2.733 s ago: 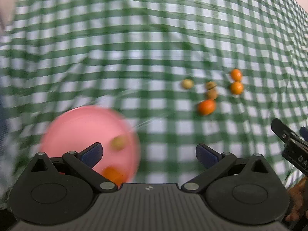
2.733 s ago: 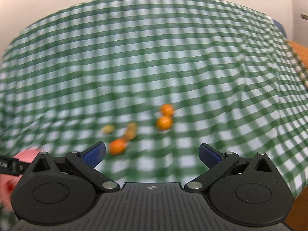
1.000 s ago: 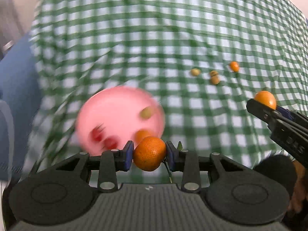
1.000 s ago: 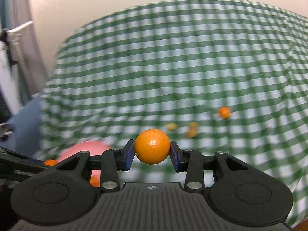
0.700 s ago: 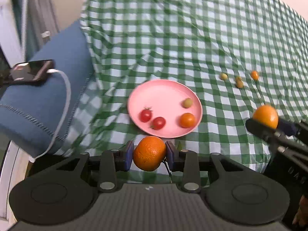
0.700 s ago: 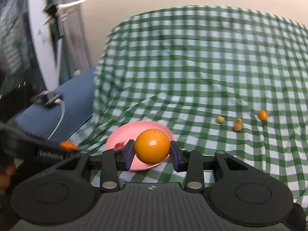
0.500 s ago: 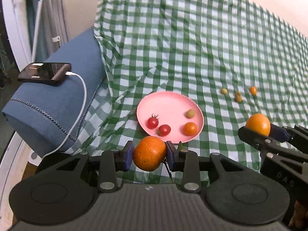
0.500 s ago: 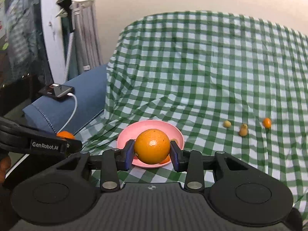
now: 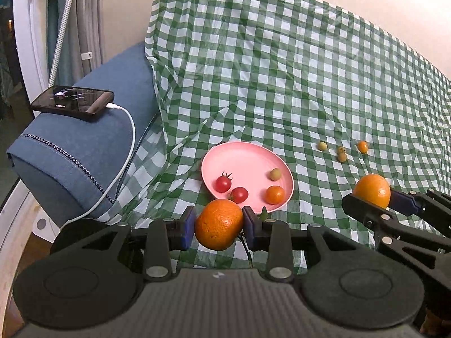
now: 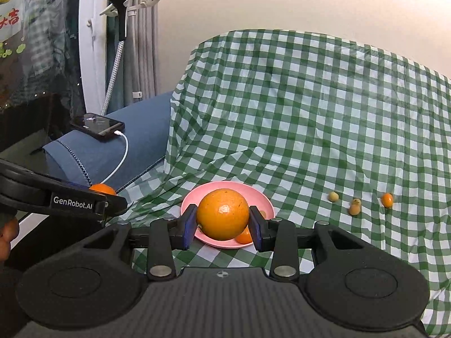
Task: Organize fruits
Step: 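Carry both held mandarins over the pink plate with both tools, then open both tools to drop the mandarins onto the plate, then lift both open tools away from the plate, then grasp a yellow fruit with the left tool while the right tool grasps a brown longan, then carry the yellow fruit and longan over the pink plate with both tools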
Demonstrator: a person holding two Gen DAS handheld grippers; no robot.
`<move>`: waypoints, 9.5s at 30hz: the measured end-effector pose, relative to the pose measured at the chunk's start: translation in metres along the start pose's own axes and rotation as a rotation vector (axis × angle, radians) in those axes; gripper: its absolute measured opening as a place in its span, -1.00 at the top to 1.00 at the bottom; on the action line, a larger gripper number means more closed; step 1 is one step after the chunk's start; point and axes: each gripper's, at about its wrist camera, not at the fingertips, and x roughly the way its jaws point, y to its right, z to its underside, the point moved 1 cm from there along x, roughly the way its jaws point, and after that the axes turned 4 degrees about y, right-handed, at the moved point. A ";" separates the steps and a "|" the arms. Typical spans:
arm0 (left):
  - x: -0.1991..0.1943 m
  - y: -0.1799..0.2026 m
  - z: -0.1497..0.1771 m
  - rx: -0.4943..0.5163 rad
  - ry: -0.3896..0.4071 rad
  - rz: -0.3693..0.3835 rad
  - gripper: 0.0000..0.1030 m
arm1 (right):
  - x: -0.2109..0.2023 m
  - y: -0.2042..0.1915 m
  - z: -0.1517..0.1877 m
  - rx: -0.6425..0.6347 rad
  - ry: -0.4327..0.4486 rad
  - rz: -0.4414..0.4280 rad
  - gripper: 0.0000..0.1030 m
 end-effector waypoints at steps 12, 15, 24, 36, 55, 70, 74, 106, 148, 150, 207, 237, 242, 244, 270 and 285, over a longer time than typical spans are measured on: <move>0.003 0.004 0.001 0.004 -0.019 -0.003 0.24 | 0.008 0.002 0.002 0.007 -0.017 -0.006 0.22; 0.006 0.005 0.001 0.006 -0.028 -0.002 0.24 | 0.010 0.004 0.003 0.012 -0.022 -0.006 0.22; 0.015 0.006 0.000 0.000 -0.045 -0.010 0.24 | 0.016 0.008 0.006 0.025 -0.043 -0.006 0.22; 0.034 0.002 -0.007 -0.017 -0.084 -0.020 0.24 | 0.033 0.018 0.005 0.039 -0.072 -0.005 0.22; 0.140 0.014 -0.058 -0.002 -0.126 -0.034 0.24 | 0.135 0.041 0.004 0.088 -0.147 0.035 0.22; 0.243 0.024 -0.047 0.112 -0.249 -0.069 0.24 | 0.222 0.039 0.033 0.055 -0.295 0.008 0.22; 0.256 0.023 -0.047 0.130 -0.246 -0.073 0.03 | 0.237 0.039 0.034 0.050 -0.313 0.005 0.22; 0.036 0.006 -0.010 0.050 0.024 -0.208 -1.00 | 0.038 0.012 -0.005 0.057 -0.062 0.098 -0.98; 0.003 0.016 0.002 0.103 0.065 -0.234 -1.00 | 0.005 0.002 -0.008 0.054 -0.015 0.083 -0.98; 0.005 0.016 0.002 0.104 0.059 -0.234 -1.00 | 0.007 0.003 -0.007 0.057 -0.021 0.081 -0.98; 0.443 0.279 -0.115 0.351 -0.317 0.131 -1.00 | 0.309 0.301 0.086 0.196 -0.168 0.375 -0.98; 0.144 0.121 -0.067 0.207 -0.191 0.038 0.47 | 0.060 0.154 0.025 0.254 -0.033 0.164 0.40; 0.086 0.072 -0.040 0.133 -0.198 -0.028 0.47 | 0.035 0.095 0.015 0.219 -0.014 0.032 0.40; 0.066 0.057 -0.033 0.112 -0.185 -0.046 0.47 | 0.023 0.073 0.010 0.175 -0.004 0.013 0.40; -0.004 0.010 -0.006 -0.003 -0.060 -0.019 0.47 | -0.027 0.015 0.000 0.028 0.008 -0.005 0.40; 0.007 0.010 -0.004 -0.010 -0.084 -0.017 0.47 | -0.007 0.022 0.002 0.026 -0.036 -0.011 0.40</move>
